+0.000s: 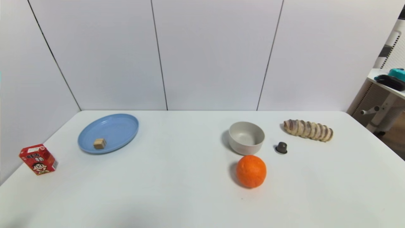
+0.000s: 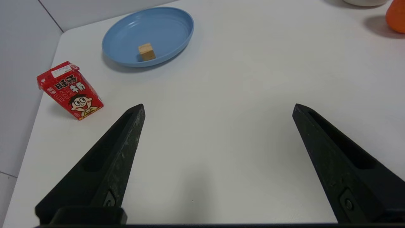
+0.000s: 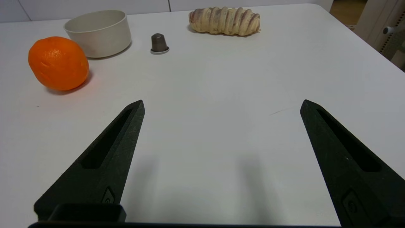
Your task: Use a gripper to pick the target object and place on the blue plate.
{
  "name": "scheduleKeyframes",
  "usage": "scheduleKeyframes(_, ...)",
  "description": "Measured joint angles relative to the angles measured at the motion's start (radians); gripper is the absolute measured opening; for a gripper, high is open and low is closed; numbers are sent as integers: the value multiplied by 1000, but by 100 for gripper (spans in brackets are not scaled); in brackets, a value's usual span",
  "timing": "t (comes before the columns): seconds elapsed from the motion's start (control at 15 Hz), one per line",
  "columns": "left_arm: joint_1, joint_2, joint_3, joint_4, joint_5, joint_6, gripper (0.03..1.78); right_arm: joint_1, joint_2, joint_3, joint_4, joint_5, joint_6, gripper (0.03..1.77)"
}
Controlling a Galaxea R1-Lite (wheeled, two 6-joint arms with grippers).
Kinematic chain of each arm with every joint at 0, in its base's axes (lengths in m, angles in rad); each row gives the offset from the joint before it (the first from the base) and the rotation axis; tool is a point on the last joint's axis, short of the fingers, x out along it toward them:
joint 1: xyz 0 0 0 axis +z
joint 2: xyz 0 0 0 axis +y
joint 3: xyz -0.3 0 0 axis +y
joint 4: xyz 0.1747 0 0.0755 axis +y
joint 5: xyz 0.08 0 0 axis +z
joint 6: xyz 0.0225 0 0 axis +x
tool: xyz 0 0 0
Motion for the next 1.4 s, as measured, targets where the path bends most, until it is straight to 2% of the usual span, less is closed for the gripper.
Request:
scheduleKeyframes(0.2,24,-160,188,-61,2,0,169,0,0,0,0,0,1,170)
scheduleKeyframes(0.4,31,-249,284,-126,27,-28,169,0,0,0,0,0,0,170)
scheduleKeyframes(0.6,32,-290,362,-209,145,-64,169,0,0,0,0,0,0,170)
scheduleKeyframes(0.87,31,-303,380,-210,167,-125,169,0,0,0,0,0,0,170)
scheduleKeyframes(1.4,31,-304,381,-209,169,-127,169,0,0,0,0,0,0,170)
